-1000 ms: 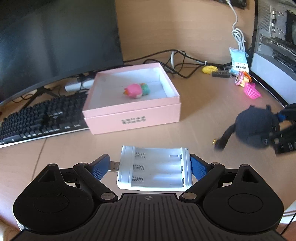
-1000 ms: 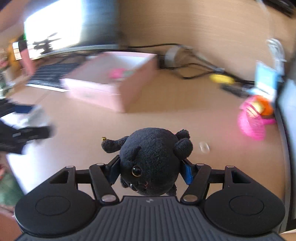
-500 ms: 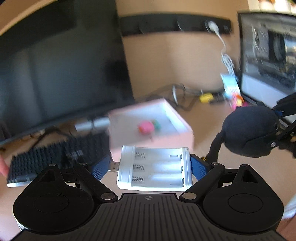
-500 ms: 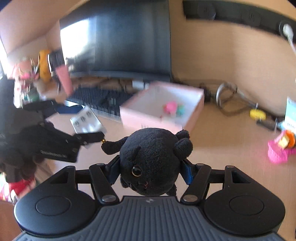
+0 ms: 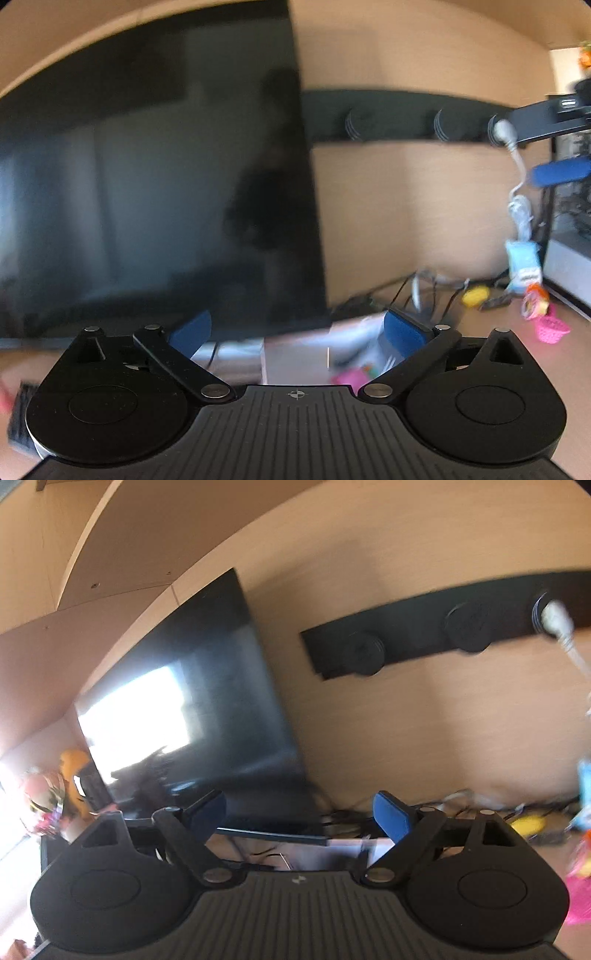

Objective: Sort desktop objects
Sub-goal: 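Carry the charger and plush cat into the pink box and release, then grasp the yellow-and-pink cup with the right gripper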

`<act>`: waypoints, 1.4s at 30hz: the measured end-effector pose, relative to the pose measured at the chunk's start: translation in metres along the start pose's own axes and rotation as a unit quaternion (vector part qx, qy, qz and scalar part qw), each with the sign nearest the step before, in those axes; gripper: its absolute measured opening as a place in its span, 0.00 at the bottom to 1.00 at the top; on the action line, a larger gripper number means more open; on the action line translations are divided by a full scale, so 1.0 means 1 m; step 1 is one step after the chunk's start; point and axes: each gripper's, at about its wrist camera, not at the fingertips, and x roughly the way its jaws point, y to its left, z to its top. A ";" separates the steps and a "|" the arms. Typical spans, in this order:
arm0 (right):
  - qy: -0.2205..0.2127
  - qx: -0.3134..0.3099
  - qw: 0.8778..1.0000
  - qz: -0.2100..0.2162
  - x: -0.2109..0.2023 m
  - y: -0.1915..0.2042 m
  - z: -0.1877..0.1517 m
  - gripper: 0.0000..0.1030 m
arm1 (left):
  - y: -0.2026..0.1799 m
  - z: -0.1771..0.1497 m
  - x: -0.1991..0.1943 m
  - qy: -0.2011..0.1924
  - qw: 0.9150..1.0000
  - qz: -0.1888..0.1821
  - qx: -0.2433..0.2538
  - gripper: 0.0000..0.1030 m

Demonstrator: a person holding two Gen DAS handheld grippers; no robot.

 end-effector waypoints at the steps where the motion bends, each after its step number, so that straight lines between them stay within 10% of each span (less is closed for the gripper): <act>1: 0.001 -0.011 1.000 -0.015 -0.003 -0.006 -0.004 0.98 | -0.001 -0.009 0.002 0.017 1.000 0.000 -0.005 1.00; 14: 0.161 -0.135 0.955 -0.212 -0.017 -0.126 -0.142 1.00 | -0.083 -0.062 0.003 0.127 0.991 -0.020 -0.033 1.00; 18: 0.145 -0.153 0.945 -0.249 -0.017 -0.152 -0.147 1.00 | -0.111 -0.058 -0.002 0.126 0.991 -0.022 -0.032 1.00; 21: 0.142 -0.166 0.937 -0.272 -0.009 -0.170 -0.147 0.77 | -0.130 -0.053 -0.006 0.129 0.991 -0.026 -0.034 1.00; 29: 0.111 -0.072 0.939 -0.317 0.058 -0.237 -0.104 0.80 | -0.155 -0.059 -0.014 0.155 0.987 -0.031 -0.028 1.00; 31: 0.126 -0.026 0.938 -0.322 0.076 -0.260 -0.099 0.78 | -0.153 -0.064 -0.014 0.164 0.986 -0.024 -0.031 1.00; 34: 0.142 -0.002 0.934 -0.327 0.090 -0.278 -0.104 0.44 | -0.145 -0.072 -0.016 0.175 0.984 -0.013 -0.035 1.00; 42: 0.155 -0.067 0.974 -0.154 0.053 -0.192 -0.136 0.40 | -0.137 -0.095 -0.006 0.207 0.978 -0.024 -0.030 1.00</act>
